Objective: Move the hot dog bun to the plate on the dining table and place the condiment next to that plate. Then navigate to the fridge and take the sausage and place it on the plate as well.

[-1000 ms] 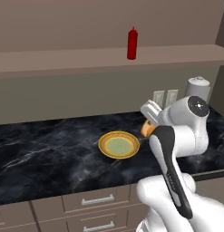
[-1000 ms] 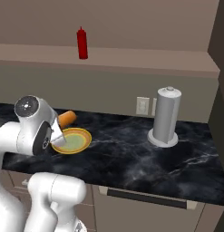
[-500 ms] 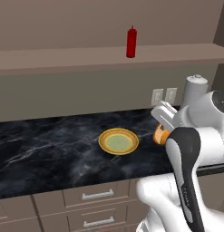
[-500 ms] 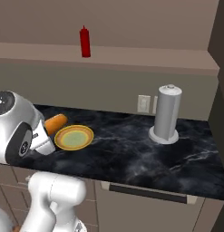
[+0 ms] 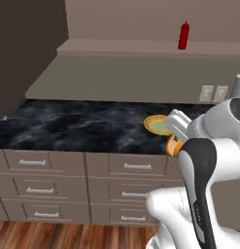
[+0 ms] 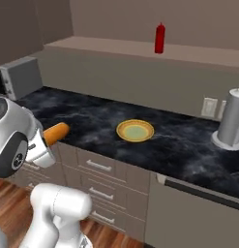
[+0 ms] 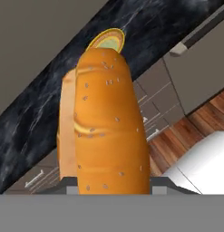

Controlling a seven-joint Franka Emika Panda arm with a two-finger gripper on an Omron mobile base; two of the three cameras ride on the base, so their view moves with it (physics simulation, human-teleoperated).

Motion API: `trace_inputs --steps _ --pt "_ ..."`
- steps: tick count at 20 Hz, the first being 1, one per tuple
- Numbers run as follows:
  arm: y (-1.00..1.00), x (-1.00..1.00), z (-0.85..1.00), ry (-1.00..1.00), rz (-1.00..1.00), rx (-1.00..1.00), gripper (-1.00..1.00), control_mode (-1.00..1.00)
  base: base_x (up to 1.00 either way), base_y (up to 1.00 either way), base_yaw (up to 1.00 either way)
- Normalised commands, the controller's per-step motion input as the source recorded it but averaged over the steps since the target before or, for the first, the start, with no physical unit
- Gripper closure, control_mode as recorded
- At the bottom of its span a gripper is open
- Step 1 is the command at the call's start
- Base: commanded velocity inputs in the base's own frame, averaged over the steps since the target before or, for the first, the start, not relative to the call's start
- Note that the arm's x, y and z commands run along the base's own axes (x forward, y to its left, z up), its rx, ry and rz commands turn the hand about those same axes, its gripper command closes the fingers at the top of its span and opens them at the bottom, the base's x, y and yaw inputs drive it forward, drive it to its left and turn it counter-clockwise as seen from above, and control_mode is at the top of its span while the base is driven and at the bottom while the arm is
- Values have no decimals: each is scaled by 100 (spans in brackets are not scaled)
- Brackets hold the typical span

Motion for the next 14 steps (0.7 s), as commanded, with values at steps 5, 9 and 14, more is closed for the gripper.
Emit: trace_inputs --steps 5,9,14 --pt "0 0 0 0 0 0 100 100 -33 67 62" --pt "0 0 0 0 0 0 100 100 -21 74 69" --pt "0 0 0 0 0 0 100 100 -20 69 71"
